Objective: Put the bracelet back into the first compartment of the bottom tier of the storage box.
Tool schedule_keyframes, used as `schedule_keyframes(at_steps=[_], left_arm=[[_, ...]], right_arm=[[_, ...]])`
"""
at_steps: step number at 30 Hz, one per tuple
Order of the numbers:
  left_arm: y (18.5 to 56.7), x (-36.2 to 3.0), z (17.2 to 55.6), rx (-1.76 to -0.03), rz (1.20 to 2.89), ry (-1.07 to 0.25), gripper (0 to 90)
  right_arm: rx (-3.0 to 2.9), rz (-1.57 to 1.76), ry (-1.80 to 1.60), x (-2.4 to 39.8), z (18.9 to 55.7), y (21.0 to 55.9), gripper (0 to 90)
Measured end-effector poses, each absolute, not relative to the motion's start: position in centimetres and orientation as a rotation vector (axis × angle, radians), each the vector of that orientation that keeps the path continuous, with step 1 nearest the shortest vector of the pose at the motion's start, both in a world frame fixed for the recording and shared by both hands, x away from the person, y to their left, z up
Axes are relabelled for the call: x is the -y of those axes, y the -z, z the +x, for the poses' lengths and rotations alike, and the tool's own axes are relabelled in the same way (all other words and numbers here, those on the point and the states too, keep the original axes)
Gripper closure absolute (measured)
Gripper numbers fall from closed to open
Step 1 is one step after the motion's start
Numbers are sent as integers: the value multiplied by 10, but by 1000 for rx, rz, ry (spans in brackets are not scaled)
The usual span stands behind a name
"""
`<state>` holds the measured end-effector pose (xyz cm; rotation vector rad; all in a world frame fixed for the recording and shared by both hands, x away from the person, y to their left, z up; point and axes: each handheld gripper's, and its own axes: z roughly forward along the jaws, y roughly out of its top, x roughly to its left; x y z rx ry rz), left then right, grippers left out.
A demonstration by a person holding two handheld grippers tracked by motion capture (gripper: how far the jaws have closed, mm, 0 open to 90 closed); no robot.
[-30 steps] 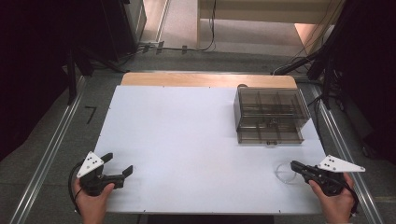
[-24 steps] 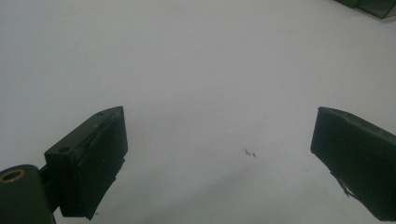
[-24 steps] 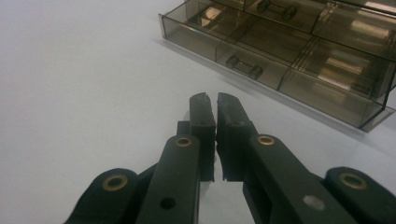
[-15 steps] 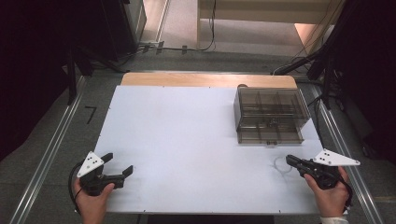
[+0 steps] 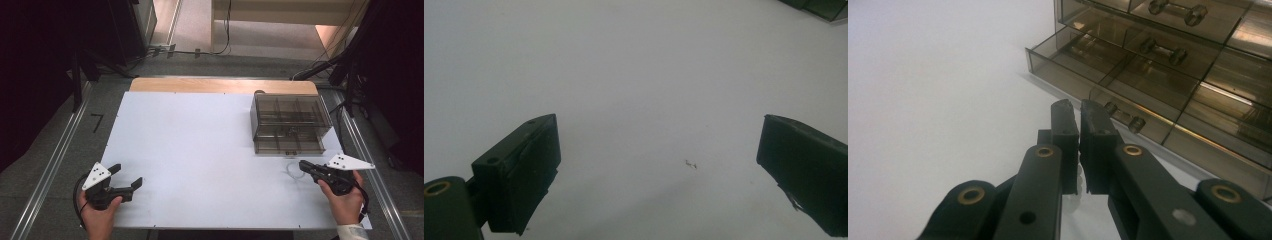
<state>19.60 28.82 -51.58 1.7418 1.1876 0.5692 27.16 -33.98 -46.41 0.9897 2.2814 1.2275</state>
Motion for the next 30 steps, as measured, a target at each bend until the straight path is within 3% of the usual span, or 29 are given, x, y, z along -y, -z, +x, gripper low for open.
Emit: schedule_keyframes(at_steps=[30], left_arm=[[516,-288,196,-1184,1741,-562,45]], right_arm=[[-2273,947,-1238,313,308,441,837]])
